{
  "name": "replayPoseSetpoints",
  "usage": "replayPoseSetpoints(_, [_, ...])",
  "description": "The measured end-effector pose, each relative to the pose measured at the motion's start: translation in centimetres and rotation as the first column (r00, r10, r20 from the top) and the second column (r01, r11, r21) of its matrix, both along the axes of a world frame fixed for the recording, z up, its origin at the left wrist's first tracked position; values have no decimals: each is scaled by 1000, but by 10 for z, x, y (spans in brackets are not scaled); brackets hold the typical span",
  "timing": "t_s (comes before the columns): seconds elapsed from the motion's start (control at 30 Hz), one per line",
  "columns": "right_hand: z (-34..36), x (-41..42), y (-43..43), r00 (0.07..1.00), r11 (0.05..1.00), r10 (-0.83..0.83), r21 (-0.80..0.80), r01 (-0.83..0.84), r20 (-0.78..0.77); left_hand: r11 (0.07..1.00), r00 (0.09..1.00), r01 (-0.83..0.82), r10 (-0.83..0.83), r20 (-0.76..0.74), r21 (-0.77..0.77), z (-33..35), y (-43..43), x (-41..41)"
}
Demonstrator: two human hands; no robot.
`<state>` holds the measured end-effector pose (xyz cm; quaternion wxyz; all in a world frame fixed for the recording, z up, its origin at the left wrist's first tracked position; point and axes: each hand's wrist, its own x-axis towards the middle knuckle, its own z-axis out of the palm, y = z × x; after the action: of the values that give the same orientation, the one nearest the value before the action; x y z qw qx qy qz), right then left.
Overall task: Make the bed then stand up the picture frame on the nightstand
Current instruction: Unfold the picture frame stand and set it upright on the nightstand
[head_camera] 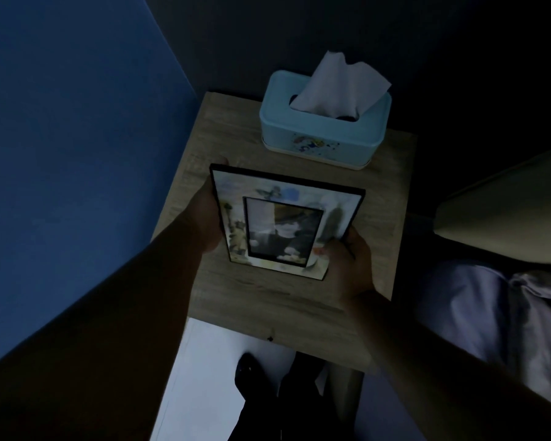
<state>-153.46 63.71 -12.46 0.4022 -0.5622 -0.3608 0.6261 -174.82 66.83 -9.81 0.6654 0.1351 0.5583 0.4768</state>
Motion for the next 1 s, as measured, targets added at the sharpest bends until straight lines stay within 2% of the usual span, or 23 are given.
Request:
replayPoseSetpoints(0.1, [-6, 2, -5, 1000, 1000, 8, -5, -7, 4, 1000, 1000, -3, 3, 26, 3, -1, -2, 2])
replayPoseSetpoints(0.23, [-12, 7, -8, 999, 998, 48, 27, -48, 18, 999, 996, -35, 35, -77, 7, -2, -3, 5])
replayPoseSetpoints(0.47, [-7, 14, -10, 980, 979, 106, 152, -132, 169, 995, 994, -86, 90, -64, 58, -3, -7, 5])
replayPoseSetpoints(0.63, [-4, 16, -13, 963, 968, 158, 159, -195, 218, 992, 992, -89, 96, -77, 91, -4, -8, 5])
replayPoseSetpoints(0.9, [-7, 16, -10, 984, 968, 146, 188, -164, 106, 994, 991, -46, 58, -122, 99, -2, -10, 9])
replayPoseSetpoints(1.0, [1, 16, -9, 984, 964, 140, 213, -161, 109, 995, 989, -49, 61, -137, 90, 0, -10, 9])
